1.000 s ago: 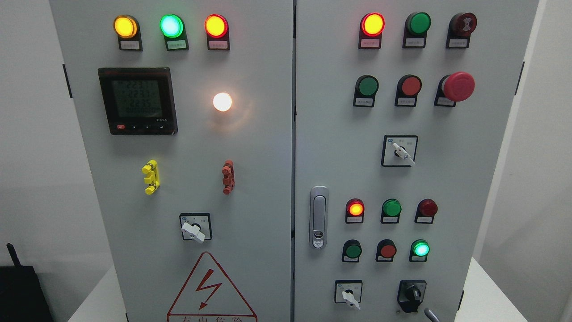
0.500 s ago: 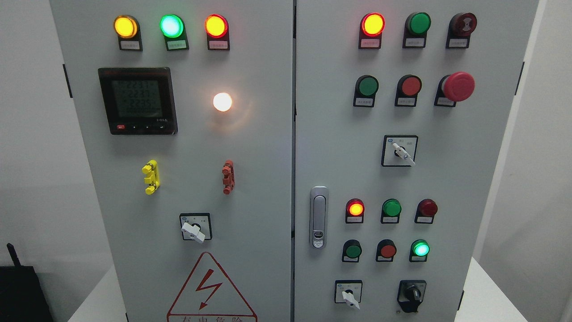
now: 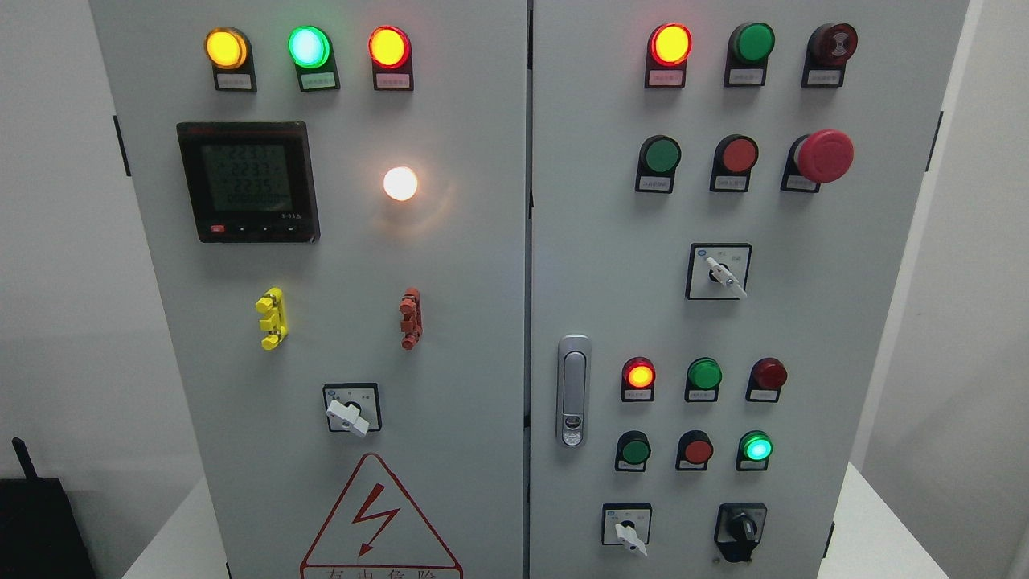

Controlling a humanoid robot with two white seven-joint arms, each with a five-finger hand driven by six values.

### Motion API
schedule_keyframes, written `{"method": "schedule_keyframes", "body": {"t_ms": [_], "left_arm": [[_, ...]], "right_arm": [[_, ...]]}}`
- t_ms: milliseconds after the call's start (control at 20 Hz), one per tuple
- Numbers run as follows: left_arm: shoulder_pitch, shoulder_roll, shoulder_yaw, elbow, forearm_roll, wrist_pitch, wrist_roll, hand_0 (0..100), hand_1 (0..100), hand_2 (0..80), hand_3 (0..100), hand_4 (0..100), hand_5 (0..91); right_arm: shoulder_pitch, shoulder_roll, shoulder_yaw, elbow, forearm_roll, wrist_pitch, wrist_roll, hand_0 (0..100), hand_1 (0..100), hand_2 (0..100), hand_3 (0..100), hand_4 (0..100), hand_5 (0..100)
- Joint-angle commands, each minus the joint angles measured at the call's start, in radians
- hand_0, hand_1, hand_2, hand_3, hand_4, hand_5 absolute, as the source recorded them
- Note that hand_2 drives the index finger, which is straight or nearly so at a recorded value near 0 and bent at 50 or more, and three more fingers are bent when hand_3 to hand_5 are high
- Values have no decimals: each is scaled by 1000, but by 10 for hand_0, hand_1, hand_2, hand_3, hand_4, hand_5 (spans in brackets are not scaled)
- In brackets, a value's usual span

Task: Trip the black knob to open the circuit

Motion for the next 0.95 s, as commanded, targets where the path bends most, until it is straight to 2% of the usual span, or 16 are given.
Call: {"method": "schedule_keyframes", "body": {"t_ms": [0, 100, 900], "left_arm": [[0, 0, 0, 0, -23, -1, 0, 120, 389, 0, 0, 0, 0], [0, 0, 0, 0, -23, -1, 0, 120, 389, 0, 0, 0, 0], [0, 0, 0, 0, -23, 1, 0, 120, 389, 0, 0, 0, 0]], "right_arm": [[35, 11, -17, -53, 0, -10, 13, 0, 0, 0, 0, 0, 0], [41, 11, -17, -53, 0, -14, 28, 0, 0, 0, 0, 0, 0], [52, 11, -17, -53, 0, -16, 47, 0, 0, 0, 0, 0, 0]]}}
